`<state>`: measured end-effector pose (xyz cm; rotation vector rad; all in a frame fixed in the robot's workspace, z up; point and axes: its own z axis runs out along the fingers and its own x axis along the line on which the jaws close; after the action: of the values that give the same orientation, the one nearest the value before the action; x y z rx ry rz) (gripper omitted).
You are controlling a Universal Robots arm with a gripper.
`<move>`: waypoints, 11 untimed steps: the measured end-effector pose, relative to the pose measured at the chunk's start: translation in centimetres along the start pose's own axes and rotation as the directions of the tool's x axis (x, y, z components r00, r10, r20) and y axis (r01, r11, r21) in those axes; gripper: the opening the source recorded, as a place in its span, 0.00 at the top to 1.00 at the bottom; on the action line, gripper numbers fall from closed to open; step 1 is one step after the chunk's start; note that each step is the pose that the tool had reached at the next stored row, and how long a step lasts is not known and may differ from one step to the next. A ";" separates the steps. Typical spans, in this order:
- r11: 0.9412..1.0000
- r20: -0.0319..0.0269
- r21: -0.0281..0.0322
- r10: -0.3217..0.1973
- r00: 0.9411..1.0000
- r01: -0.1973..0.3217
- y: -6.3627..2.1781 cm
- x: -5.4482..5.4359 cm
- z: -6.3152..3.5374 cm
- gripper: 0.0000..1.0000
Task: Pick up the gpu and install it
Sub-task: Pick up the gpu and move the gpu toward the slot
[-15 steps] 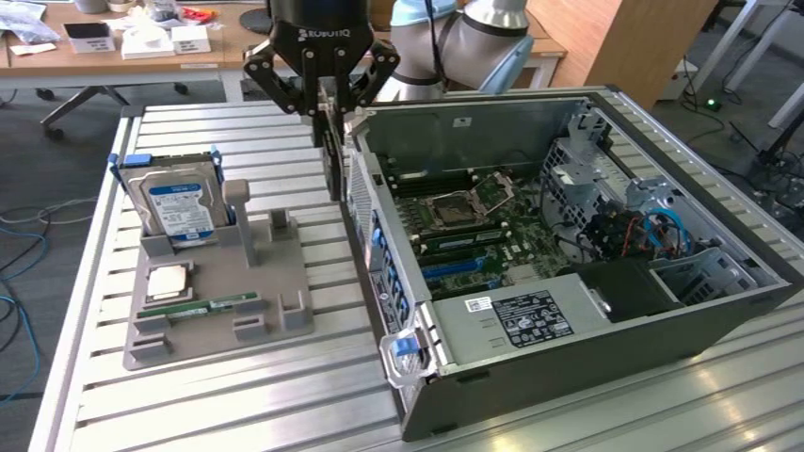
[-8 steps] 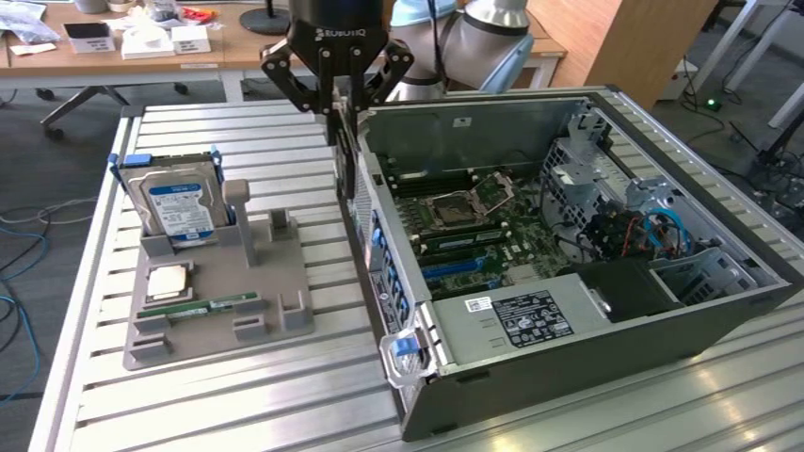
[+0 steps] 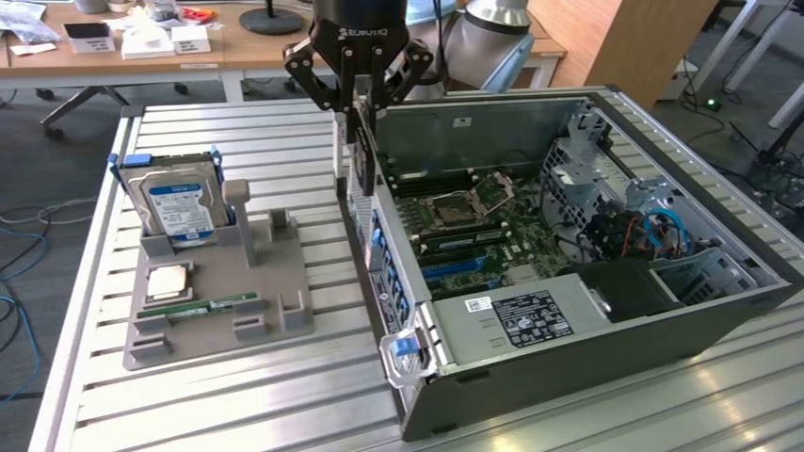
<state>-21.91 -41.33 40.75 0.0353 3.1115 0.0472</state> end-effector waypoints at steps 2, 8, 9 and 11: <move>1.000 0.000 0.000 0.000 1.000 0.000 0.03 -0.5 0.01 0.74; 1.000 0.000 0.000 0.000 1.000 0.000 0.15 -1.9 0.06 0.74; 1.000 0.000 0.000 0.000 1.000 0.000 0.17 -2.1 0.06 0.74; 1.000 0.000 0.000 0.000 1.000 0.000 0.22 -2.6 0.08 0.74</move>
<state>-19.35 -41.17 40.75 0.0351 3.1114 0.0472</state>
